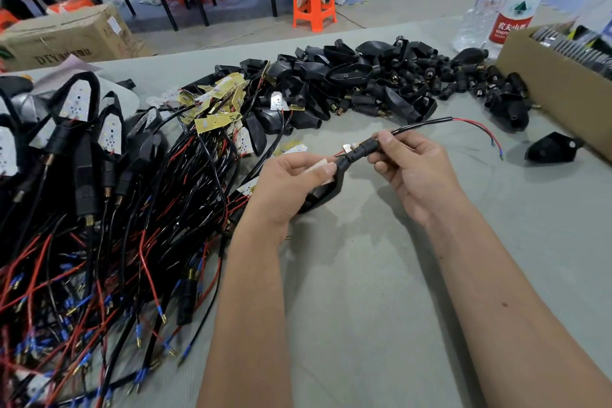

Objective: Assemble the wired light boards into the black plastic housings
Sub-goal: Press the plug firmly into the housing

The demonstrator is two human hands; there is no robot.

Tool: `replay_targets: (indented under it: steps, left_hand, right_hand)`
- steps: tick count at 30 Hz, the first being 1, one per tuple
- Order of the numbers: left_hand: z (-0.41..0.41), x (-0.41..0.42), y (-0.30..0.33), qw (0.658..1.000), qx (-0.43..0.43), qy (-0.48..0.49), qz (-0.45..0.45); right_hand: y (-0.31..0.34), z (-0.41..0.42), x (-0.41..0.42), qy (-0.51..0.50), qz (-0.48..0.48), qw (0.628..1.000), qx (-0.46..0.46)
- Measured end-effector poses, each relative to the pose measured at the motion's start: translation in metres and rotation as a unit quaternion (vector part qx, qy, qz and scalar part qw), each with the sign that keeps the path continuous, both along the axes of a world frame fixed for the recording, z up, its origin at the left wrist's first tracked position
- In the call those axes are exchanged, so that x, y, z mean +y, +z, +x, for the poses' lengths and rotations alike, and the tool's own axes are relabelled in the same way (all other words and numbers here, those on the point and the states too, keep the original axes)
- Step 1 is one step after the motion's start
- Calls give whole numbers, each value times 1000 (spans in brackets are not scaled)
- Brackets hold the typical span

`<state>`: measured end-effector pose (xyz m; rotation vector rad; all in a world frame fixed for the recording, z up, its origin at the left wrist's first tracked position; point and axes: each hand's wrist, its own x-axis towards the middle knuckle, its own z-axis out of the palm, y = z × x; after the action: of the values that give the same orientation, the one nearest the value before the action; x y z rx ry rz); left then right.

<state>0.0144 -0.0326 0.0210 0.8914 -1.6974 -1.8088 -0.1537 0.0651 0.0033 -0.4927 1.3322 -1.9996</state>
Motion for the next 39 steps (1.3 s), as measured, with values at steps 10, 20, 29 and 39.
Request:
replay_targets:
  steps: [10,20,29,39]
  left_hand:
    - [1,-4,-3,991,72,26,-109]
    - [-2,-1,1,996,62,50,-41]
    - [-7,3,-1,992,65,107,-27]
    - [-6,-1,-4,990,52,131,-22]
  right_hand:
    - [3,3,2,32,-20,999,20]
    - [-1,5,-1,60,-20,997,43]
    - [-4,10,-1,80,6,995,62]
    - [0,15,0,104,43,989,92]
